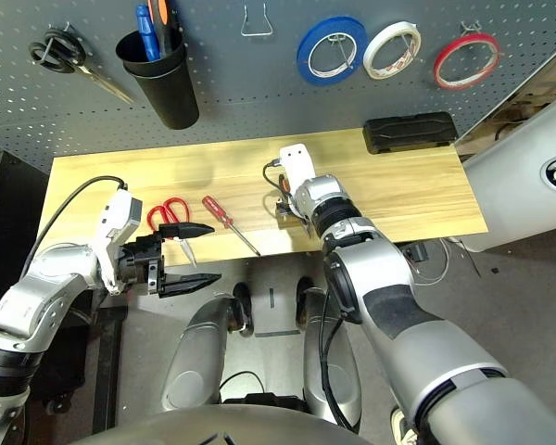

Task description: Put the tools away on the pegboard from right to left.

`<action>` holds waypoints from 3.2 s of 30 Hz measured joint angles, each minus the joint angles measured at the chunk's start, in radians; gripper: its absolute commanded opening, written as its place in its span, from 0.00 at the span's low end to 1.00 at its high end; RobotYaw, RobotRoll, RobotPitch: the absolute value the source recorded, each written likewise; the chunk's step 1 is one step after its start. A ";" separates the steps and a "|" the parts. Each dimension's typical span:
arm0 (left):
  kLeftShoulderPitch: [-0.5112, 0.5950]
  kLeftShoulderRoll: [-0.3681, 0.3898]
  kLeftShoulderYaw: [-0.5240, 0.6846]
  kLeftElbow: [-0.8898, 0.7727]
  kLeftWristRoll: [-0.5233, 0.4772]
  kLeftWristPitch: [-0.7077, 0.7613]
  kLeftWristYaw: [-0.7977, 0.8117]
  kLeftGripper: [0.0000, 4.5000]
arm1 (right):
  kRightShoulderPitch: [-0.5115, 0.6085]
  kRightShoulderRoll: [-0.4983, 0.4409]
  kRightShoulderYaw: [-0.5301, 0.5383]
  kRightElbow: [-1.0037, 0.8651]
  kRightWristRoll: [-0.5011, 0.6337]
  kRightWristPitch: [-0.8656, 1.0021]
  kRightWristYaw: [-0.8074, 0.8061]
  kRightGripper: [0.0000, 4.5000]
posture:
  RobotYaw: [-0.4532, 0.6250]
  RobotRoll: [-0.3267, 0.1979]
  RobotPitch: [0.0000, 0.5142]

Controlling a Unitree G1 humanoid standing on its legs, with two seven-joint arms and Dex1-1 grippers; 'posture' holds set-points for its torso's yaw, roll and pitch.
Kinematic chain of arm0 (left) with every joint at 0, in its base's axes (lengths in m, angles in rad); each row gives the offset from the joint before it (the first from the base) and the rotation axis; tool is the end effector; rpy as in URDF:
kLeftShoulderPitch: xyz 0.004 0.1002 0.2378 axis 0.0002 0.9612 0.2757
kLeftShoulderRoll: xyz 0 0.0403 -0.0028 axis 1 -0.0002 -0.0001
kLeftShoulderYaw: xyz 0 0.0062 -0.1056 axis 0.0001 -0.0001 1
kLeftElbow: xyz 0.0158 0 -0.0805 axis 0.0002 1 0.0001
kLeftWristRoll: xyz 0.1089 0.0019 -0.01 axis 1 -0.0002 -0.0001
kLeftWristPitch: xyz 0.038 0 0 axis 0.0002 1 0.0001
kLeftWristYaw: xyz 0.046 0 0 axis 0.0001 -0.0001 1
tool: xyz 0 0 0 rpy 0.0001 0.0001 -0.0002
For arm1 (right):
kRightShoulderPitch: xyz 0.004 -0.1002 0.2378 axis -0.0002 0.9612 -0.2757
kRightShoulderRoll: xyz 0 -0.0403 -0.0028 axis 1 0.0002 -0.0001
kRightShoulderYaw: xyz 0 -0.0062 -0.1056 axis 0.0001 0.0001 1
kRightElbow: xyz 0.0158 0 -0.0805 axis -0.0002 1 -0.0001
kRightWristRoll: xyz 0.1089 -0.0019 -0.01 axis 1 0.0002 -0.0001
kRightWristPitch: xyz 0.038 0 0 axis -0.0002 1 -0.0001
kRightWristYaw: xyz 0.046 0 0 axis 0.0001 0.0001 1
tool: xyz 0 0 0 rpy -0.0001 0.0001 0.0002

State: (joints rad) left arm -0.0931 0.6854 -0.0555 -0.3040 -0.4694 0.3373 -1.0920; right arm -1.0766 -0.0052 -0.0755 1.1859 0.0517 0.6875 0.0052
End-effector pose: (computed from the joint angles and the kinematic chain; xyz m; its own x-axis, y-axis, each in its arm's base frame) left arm 0.2216 0.2232 0.1301 0.2851 -0.9297 -0.2333 0.9585 0.2752 0.0749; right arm 0.3548 -0.0870 0.0939 0.6551 0.1149 -0.7468 -0.1980 0.9799 -0.0229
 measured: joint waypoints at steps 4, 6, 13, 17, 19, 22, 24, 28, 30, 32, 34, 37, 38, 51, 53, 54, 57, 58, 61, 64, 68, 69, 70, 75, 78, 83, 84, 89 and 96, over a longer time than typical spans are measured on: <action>-0.002 0.000 0.005 0.000 0.000 0.000 0.021 1.00 | 0.000 -0.004 0.004 -0.001 -0.009 -0.008 0.031 0.47 | 0.46 0.62 0.66; -0.005 0.000 0.008 0.000 -0.001 0.000 0.026 1.00 | 0.008 -0.009 0.011 -0.017 -0.015 -0.005 0.055 0.47 | 0.46 0.62 0.63; -0.004 0.000 0.030 -0.003 -0.005 -0.004 0.031 1.00 | 0.269 -0.095 0.172 -0.578 -0.014 0.154 0.293 0.47 | 0.43 0.62 0.59; 0.008 0.007 0.077 -0.012 -0.027 0.003 0.035 1.00 | 0.429 -0.226 0.227 -1.014 0.034 0.311 0.418 0.47 | 0.41 0.62 0.58; 0.006 0.017 0.084 -0.021 -0.040 0.006 0.032 1.00 | 0.459 -0.260 0.223 -1.157 0.064 0.352 0.450 0.47 | 0.41 0.62 0.58; -0.019 0.021 0.098 -0.030 -0.068 0.028 0.031 1.00 | 0.479 -0.313 0.222 -1.296 0.121 0.377 0.516 0.47 | 0.39 0.62 0.55; -0.051 0.021 0.123 -0.029 -0.099 0.048 0.034 1.00 | 0.482 -0.365 0.221 -1.359 0.164 0.372 0.582 0.47 | 0.39 0.62 0.54; -0.099 0.019 0.182 -0.030 -0.136 0.053 0.059 1.00 | 0.446 -0.409 0.200 -1.400 0.222 0.338 0.650 0.47 | 0.39 0.62 0.53; -0.098 0.019 0.203 -0.034 -0.142 0.053 0.073 1.00 | 0.416 -0.424 0.173 -1.395 0.235 0.303 0.662 0.47 | 0.39 0.62 0.52; -0.097 0.017 0.217 -0.039 -0.143 0.053 0.094 1.00 | 0.378 -0.432 0.135 -1.390 0.244 0.260 0.662 0.47 | 0.39 0.62 0.52; -0.097 -0.009 0.236 -0.052 -0.149 0.052 0.132 1.00 | 0.357 -0.434 0.104 -1.384 0.254 0.227 0.661 0.47 | 0.39 0.62 0.52; -0.097 -0.031 0.265 -0.087 -0.159 0.049 0.192 1.00 | 0.351 -0.429 0.078 -1.377 0.280 0.209 0.659 0.47 | 0.39 0.62 0.52; -0.097 -0.036 0.275 -0.096 -0.159 0.045 0.208 1.00 | 0.349 -0.419 0.063 -1.372 0.288 0.201 0.654 0.47 | 0.39 0.62 0.52; -0.111 -0.037 0.313 -0.119 -0.160 0.032 0.299 1.00 | 0.152 -0.292 0.022 -1.186 0.252 -0.154 0.549 0.47 | 0.41 0.62 0.51; -0.113 -0.036 0.313 -0.119 -0.161 0.032 0.299 1.00 | 0.118 -0.263 0.035 -1.119 0.210 -0.255 0.525 0.47 | 0.41 0.62 0.51; -0.116 -0.035 0.313 -0.118 -0.161 0.032 0.300 1.00 | 0.102 -0.254 0.046 -1.086 0.188 -0.307 0.516 0.47 | 0.41 0.62 0.51; -0.130 -0.035 0.313 -0.117 -0.160 0.032 0.302 1.00 | 0.060 -0.231 0.076 -0.983 0.117 -0.459 0.481 0.47 | 0.42 0.62 0.51; -0.137 -0.034 0.313 -0.118 -0.160 0.030 0.302 1.00 | 0.043 -0.221 0.080 -0.945 0.096 -0.505 0.461 0.47 | 0.43 0.62 0.52; -0.144 -0.034 0.314 -0.118 -0.157 0.019 0.305 1.00 | -0.008 -0.203 0.087 -0.836 0.040 -0.637 0.401 0.47 | 0.44 0.62 0.52; -0.143 -0.026 0.323 -0.117 -0.157 0.018 0.312 1.00 | -0.024 -0.188 0.087 -0.763 0.012 -0.732 0.370 0.47 | 0.44 0.62 0.52; -0.142 -0.018 0.330 -0.118 -0.158 0.018 0.318 1.00 | -0.049 -0.163 0.087 -0.666 -0.012 -0.818 0.338 0.47 | 0.45 0.62 0.52; -0.141 -0.018 0.330 -0.118 -0.158 0.018 0.320 1.00 | -0.053 -0.159 0.088 -0.647 -0.018 -0.838 0.331 0.47 | 0.45 0.62 0.52; -0.141 -0.018 0.329 -0.119 -0.158 0.019 0.322 1.00 | -0.058 -0.156 0.088 -0.630 -0.021 -0.855 0.326 0.47 | 0.46 0.62 0.51; -0.141 -0.017 0.329 -0.123 -0.159 0.020 0.325 1.00 | -0.088 -0.150 0.088 -0.549 -0.039 -0.915 0.297 0.47 | 0.46 0.62 0.51; -0.141 -0.015 0.329 -0.124 -0.160 0.024 0.325 1.00 | -0.113 -0.138 0.084 -0.511 -0.036 -0.931 0.290 0.47 | 0.46 0.62 0.52; -0.139 -0.013 0.329 -0.127 -0.161 0.030 0.325 1.00 | -0.154 -0.122 0.066 -0.514 -0.006 -0.931 0.290 0.47 | 0.46 0.62 0.53; -0.139 -0.013 0.329 -0.127 -0.161 0.030 0.325 1.00 | -0.161 -0.122 0.061 -0.516 -0.002 -0.931 0.290 0.47 | 0.46 0.62 0.53; -0.139 -0.013 0.327 -0.127 -0.161 0.032 0.323 1.00 | -0.164 -0.122 0.060 -0.526 0.021 -0.920 0.290 0.47 | 0.45 0.62 0.54; -0.143 -0.013 0.317 -0.127 -0.161 0.037 0.319 1.00 | -0.164 -0.121 0.039 -0.582 0.085 -0.847 0.316 0.47 | 0.45 0.62 0.54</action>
State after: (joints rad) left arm -0.2364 0.6729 0.2613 -0.4306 -0.6303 0.3740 -0.7727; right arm -1.2402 -0.1259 -0.0369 0.6039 0.1363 -0.1591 0.3215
